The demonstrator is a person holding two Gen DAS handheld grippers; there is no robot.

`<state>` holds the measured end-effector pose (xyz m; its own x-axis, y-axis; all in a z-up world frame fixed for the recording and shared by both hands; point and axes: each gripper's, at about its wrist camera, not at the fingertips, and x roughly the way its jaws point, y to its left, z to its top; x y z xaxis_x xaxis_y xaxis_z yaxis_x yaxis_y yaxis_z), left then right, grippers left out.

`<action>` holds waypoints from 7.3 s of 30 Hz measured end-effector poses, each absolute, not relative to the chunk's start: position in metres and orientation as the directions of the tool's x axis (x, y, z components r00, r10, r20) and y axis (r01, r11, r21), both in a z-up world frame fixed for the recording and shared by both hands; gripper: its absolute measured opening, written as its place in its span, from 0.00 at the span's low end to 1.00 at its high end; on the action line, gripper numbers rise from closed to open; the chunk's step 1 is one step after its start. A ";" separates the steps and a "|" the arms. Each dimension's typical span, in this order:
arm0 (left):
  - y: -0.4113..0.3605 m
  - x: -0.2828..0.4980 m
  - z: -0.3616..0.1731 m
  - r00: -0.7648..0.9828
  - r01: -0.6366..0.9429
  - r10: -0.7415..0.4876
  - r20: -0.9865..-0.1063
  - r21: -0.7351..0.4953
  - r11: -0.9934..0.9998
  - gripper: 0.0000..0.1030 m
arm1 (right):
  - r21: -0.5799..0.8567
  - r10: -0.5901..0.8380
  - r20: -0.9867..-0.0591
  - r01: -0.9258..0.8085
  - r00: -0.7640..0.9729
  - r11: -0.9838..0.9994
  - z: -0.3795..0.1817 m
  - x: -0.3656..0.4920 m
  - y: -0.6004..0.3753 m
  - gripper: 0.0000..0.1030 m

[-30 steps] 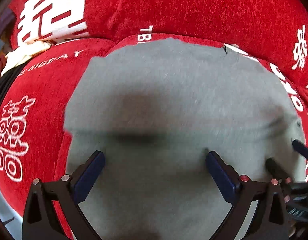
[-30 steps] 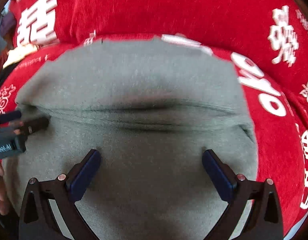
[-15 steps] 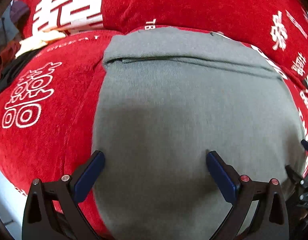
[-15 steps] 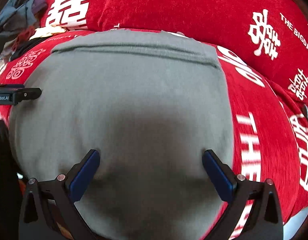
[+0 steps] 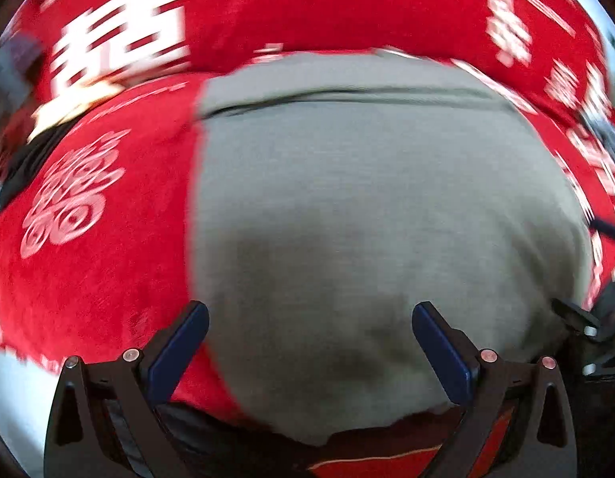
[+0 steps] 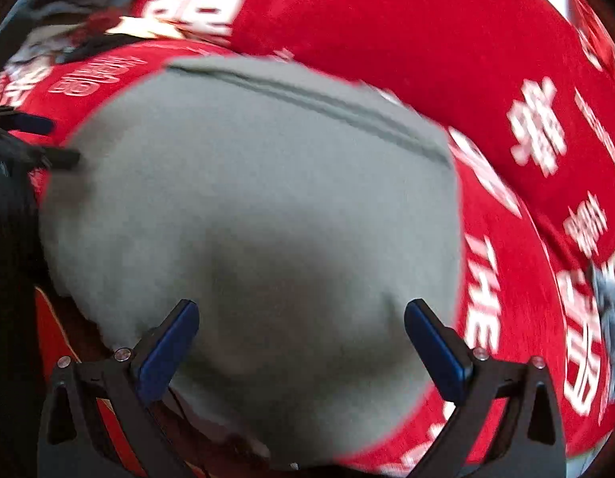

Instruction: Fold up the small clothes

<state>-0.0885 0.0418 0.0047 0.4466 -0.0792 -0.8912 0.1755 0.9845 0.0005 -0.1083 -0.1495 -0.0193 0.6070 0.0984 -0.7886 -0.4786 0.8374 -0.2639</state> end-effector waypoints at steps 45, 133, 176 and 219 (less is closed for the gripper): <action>0.045 -0.033 -0.007 0.380 0.158 -0.085 -0.921 -0.026 0.987 1.00 | -0.071 0.138 -0.847 -0.367 0.513 0.927 -0.017 -0.052 -0.229 1.00; 0.016 -0.088 -0.032 0.473 0.081 -0.053 -0.880 -0.017 0.997 1.00 | -0.177 0.082 -0.801 -0.366 0.594 0.914 -0.038 -0.095 -0.173 0.99; 0.115 -0.007 -0.010 0.410 -0.122 -0.366 -0.836 -0.447 0.886 0.15 | 0.357 0.368 -0.748 -0.132 0.553 0.925 0.014 -0.008 -0.289 0.09; 0.129 -0.064 0.055 0.545 0.005 -0.452 -0.706 -0.537 0.844 0.11 | 0.548 0.603 -0.565 -0.291 0.563 0.784 0.066 -0.046 -0.293 0.07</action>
